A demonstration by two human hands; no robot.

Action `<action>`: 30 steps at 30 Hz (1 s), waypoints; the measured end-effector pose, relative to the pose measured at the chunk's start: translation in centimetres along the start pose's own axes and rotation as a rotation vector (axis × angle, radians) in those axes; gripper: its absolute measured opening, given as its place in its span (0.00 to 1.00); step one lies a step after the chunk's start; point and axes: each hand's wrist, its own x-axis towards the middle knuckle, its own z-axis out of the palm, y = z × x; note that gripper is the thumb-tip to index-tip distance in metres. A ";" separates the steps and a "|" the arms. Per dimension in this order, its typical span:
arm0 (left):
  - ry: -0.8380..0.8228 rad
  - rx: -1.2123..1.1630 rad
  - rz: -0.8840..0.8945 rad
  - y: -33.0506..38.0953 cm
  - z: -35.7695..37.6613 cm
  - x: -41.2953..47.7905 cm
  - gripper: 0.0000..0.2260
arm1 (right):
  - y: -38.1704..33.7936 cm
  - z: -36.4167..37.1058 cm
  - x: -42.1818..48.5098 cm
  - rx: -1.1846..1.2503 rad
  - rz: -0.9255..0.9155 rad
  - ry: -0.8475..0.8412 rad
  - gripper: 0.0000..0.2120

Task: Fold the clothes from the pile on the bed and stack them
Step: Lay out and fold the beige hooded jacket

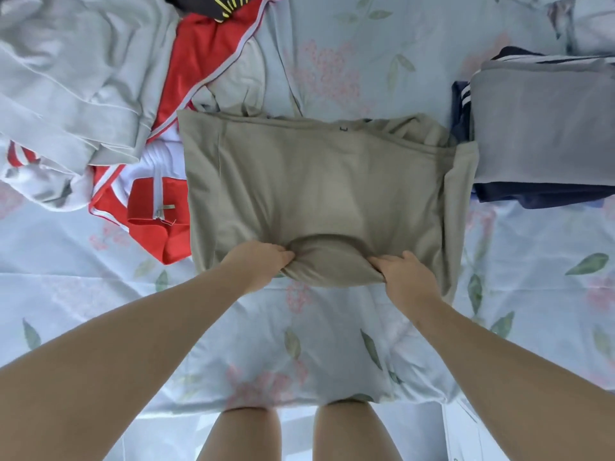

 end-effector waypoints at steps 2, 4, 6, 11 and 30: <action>-0.057 -0.029 0.016 1.6 2.1 -1.7 0.25 | -0.3 1.7 -2.6 0.012 0.004 -0.072 0.27; -0.135 -0.031 0.045 3.3 3.9 -3.2 0.24 | -0.4 3.4 -5.1 0.024 0.002 -0.129 0.27; -0.213 -0.007 0.089 5.1 5.7 -4.6 0.22 | -0.5 5.0 -7.2 0.030 -0.008 -0.178 0.25; -0.276 -0.090 0.043 7.6 7.2 -7.1 0.21 | 0.3 6.9 -10.3 0.180 -0.027 -0.244 0.24; -0.001 -0.184 -0.283 7.3 5.3 -1.5 0.31 | 7.0 5.7 -12.2 0.817 0.744 0.589 0.12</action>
